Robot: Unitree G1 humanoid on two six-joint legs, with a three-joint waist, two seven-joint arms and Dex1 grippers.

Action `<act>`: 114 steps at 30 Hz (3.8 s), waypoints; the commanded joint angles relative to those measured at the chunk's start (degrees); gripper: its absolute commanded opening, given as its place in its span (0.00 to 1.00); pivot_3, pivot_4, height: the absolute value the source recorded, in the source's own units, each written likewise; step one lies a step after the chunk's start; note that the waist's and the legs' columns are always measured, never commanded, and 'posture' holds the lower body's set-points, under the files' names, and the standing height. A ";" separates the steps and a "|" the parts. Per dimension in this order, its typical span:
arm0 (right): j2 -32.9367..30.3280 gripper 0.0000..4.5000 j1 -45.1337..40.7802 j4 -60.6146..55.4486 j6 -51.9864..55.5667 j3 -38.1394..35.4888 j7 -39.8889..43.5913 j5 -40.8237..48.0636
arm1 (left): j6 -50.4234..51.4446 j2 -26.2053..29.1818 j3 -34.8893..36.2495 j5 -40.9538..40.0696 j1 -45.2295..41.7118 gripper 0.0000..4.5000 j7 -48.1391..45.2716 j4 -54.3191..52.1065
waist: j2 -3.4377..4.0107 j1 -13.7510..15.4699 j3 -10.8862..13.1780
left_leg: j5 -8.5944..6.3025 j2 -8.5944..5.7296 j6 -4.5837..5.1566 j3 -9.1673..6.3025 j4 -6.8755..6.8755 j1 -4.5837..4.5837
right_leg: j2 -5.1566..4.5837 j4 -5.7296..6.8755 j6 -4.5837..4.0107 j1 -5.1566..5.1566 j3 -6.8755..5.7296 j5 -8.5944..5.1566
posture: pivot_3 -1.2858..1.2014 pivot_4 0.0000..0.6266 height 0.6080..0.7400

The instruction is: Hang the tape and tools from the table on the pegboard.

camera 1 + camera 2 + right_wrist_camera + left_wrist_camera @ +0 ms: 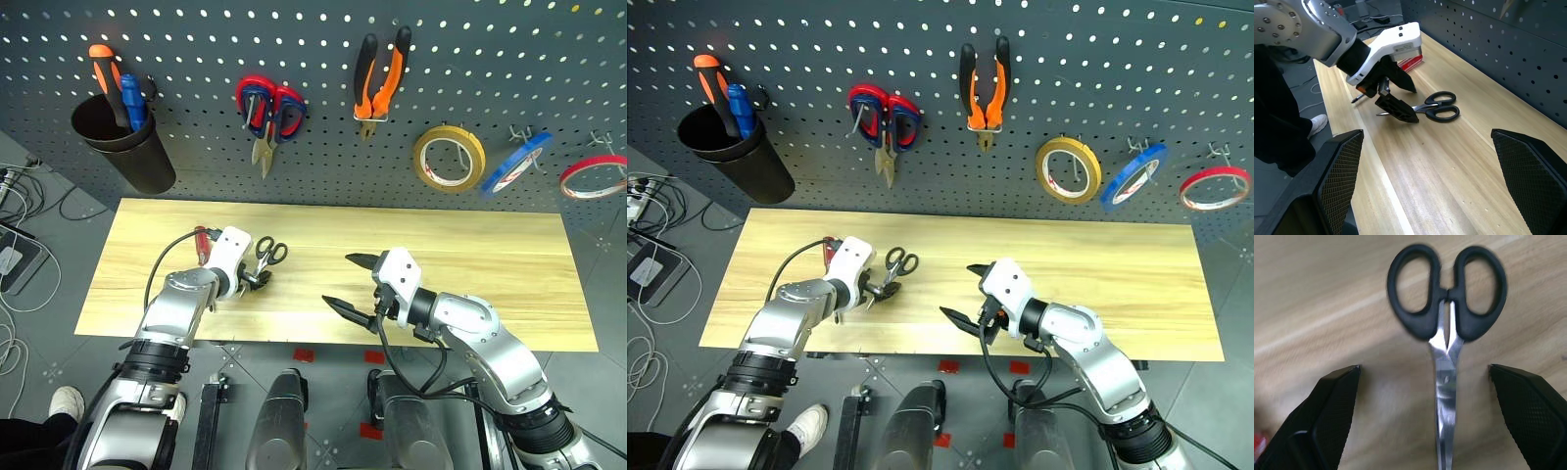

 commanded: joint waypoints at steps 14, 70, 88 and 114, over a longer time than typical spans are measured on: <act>0.90 1.00 -1.30 1.32 -1.50 -0.47 -0.51 -1.23 | 0.68 0.80 -1.89 1.69 0.57 0.05 -3.29 2.27 | 0.21 -0.05 0.39 | 0.02 0.01 -0.03 0.00 -0.01 0.01 | 0.00 -0.01 0.01 0.00 0.01 -0.01 | 0.56 0.74 1.00; 2.53 1.00 -3.37 -6.58 2.17 -15.44 -3.33 20.90 | -13.71 -7.92 1.67 4.86 10.87 0.05 13.86 -38.65 | -0.31 1.61 -13.61 | 0.57 -0.10 -0.81 -0.31 -0.06 -0.81 | -0.10 -0.11 -0.04 -0.34 -0.85 0.00 | 0.55 0.17 1.00; 1.94 1.00 -3.32 -7.30 3.32 -15.10 -5.29 20.75 | -13.24 -9.43 2.38 5.03 9.11 0.05 15.12 -34.65 | -0.31 1.64 -13.66 | 0.56 -0.10 -0.80 -0.33 -0.01 -0.72 | -0.10 -0.06 -0.04 -0.24 -0.86 0.00 | 0.56 0.19 1.00; -1.21 1.00 -0.48 -8.54 3.24 -13.58 -4.28 20.33 | -9.69 -10.99 3.97 4.73 10.05 1.00 16.95 -26.19 | -0.28 1.26 -13.61 | 0.46 -0.10 -0.62 -0.33 0.00 -0.41 | -0.10 -0.07 -0.06 0.07 -0.86 -0.01 | 0.54 0.28 1.00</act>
